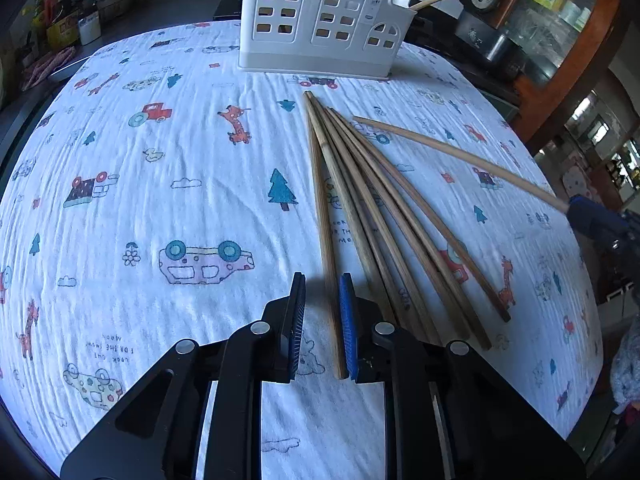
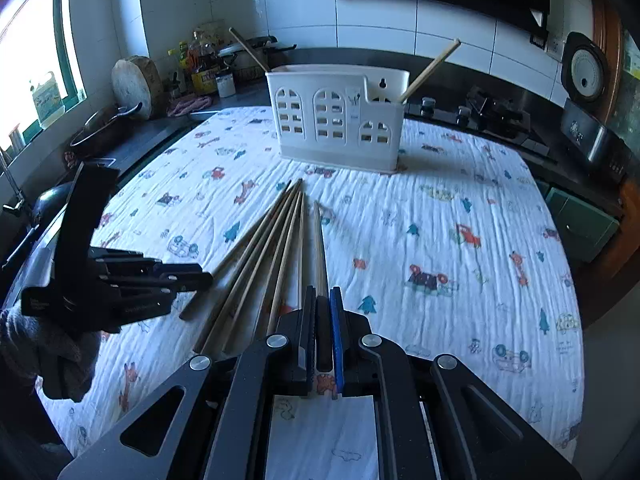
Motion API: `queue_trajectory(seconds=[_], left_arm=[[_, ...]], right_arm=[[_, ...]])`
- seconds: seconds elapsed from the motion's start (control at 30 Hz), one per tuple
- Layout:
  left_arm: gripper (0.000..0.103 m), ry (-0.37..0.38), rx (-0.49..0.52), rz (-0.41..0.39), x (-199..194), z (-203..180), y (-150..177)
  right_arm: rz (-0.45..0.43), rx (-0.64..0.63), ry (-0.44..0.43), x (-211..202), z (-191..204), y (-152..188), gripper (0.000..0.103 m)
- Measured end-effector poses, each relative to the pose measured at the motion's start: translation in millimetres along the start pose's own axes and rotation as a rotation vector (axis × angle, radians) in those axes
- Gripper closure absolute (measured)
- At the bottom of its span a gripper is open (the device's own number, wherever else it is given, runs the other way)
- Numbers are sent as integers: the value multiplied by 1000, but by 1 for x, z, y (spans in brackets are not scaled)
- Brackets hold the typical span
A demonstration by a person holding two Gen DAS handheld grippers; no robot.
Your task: Organize utensils
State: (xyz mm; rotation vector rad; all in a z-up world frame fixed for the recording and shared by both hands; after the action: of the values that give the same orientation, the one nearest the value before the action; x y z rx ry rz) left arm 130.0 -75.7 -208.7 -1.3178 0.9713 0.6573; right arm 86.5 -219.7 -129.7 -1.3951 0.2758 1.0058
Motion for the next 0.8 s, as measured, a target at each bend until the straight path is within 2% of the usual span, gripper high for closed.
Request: queue_trajectory(seconds=[0.27, 0.4, 0.5, 0.6, 0.8], left_arm=[[90, -19, -2, 0, 1, -4, 1], [91, -40, -12, 2, 2, -5, 1], [95, -62, -8, 4, 2, -5, 0], [97, -48, -22, 8, 0, -3, -2], [97, -41, -13, -78, -34, 6, -24]], right_arm=[[-100, -40, 19, -32, 8, -45, 96], [-120, -56, 22, -37, 12, -58, 96], [-121, -63, 22, -36, 13, -63, 96], [-120, -60, 23, -36, 12, -64, 96], [-122, -55, 33, -41, 3, -75, 96]])
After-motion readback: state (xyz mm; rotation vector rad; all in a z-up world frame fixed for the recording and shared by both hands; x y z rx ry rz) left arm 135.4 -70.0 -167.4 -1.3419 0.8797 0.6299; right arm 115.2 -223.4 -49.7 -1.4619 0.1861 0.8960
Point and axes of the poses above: each gripper's, at about its wrist camera, not at the fingertips, and x roughly the way its jaws point, z to its left, y to its underside, the point moved 9 cm from there along x, roughly the way its jaws point, and after that the axes turned 14 degrees about -y, right-handed, at the moved point
